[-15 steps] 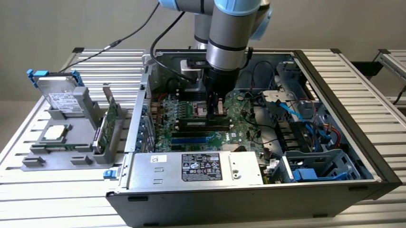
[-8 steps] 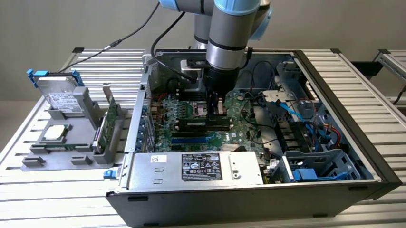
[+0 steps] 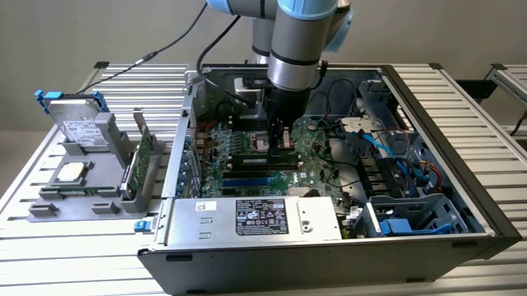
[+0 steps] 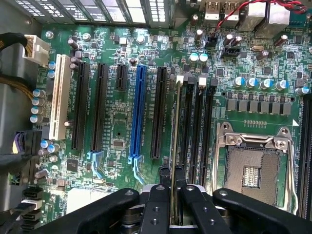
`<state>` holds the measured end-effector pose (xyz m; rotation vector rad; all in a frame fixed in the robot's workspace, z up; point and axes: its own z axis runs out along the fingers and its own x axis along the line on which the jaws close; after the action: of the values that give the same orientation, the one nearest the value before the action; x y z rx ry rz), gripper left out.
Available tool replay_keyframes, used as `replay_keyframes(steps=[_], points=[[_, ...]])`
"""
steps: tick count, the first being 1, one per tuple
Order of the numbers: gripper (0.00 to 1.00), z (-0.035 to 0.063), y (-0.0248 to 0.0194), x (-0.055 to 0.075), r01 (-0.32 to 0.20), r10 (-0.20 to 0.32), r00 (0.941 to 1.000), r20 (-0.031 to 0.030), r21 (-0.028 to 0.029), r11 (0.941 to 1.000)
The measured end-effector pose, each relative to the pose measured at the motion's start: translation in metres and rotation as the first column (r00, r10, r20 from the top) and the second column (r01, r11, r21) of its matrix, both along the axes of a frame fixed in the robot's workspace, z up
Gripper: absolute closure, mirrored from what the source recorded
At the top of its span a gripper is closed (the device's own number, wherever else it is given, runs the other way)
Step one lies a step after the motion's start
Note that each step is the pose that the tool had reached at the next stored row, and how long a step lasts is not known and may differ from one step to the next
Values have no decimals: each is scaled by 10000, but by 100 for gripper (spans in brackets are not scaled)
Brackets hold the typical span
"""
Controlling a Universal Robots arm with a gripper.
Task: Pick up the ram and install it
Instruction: 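Insert the ram into the slot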
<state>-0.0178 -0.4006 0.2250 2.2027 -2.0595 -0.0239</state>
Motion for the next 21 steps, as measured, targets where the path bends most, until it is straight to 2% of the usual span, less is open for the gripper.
replay_keyframes(steps=[13, 21], points=[[86, -16, 16, 1, -22, 22, 10000, 1, -2, 10000], [86, -39, 19, 3, -28, 28, 10000, 1, -24, 10000]])
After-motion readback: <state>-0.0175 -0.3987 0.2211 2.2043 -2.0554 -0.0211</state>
